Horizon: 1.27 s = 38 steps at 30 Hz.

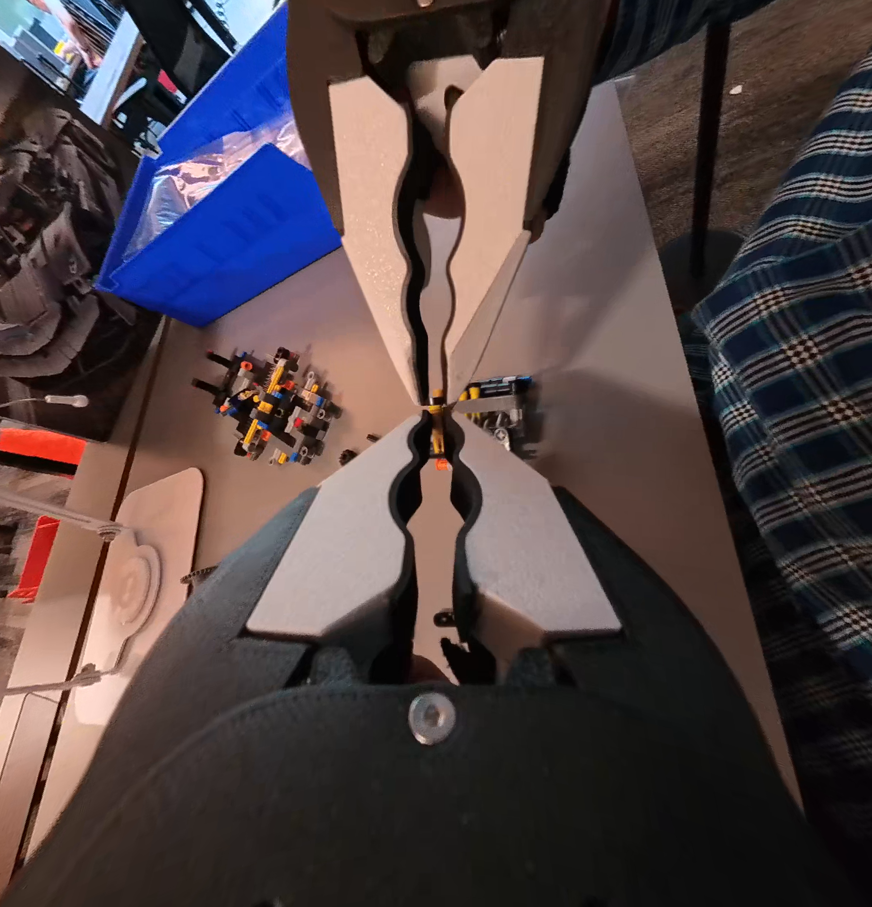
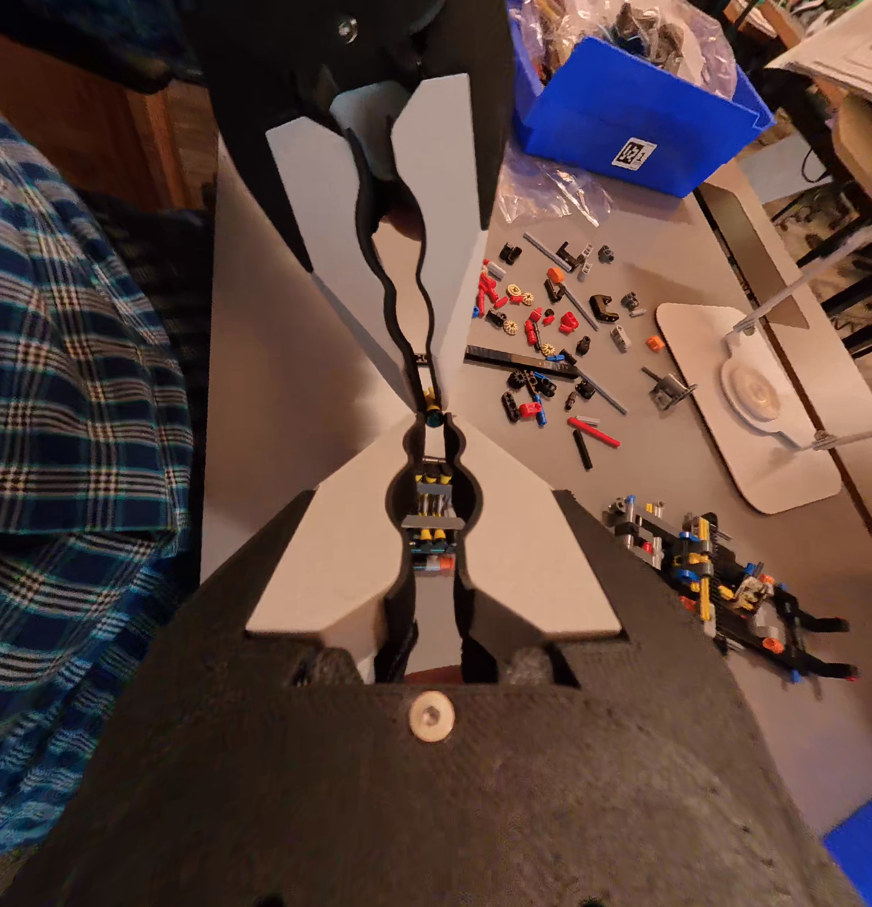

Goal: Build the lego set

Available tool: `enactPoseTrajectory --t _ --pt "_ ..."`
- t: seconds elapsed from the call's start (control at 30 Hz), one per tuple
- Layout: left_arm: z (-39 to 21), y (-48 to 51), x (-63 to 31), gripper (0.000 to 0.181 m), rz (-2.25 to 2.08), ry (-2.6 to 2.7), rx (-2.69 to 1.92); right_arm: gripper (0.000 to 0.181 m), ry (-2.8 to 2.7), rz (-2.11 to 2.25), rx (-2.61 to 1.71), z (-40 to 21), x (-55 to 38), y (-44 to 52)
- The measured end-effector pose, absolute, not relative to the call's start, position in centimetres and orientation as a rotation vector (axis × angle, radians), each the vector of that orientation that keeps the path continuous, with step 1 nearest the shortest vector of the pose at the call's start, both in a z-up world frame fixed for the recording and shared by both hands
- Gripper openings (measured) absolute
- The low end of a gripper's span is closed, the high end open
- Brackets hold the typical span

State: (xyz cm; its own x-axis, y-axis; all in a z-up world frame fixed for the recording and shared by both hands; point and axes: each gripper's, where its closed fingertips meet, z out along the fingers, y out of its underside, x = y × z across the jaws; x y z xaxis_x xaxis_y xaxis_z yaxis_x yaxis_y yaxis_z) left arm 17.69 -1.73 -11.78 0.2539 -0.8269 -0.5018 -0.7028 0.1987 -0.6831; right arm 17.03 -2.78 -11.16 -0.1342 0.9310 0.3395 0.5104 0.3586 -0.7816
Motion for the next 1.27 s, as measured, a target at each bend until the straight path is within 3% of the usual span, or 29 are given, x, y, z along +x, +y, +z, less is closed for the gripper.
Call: enactPoseTrajectory --t 0.03,0.43,0.67,1.0,1.27 --pt "-12.0 -1.8 17.8 0.002 -0.168 1.496 -1.540 0.005 -1.799 0.614 -1.265 -11.3 17.2 -2.9" --pt "-15.3 -0.7 18.2 0.066 -0.410 1.436 -1.730 0.005 -1.633 0.746 -1.557 -13.6 21.7 -1.5" --pt "-18.3 0.0 18.5 0.079 -0.445 1.482 -1.829 0.005 -1.598 0.760 -1.668 -16.1 22.4 -1.2" --pt "-19.8 0.3 19.0 0.059 -0.475 1.490 -1.867 0.005 -1.568 0.811 -1.742 -17.2 21.9 -1.2" --pt "-19.6 0.1 19.1 0.055 -0.447 1.455 -1.856 0.005 -1.465 0.913 -1.890 -17.5 21.8 -1.2"
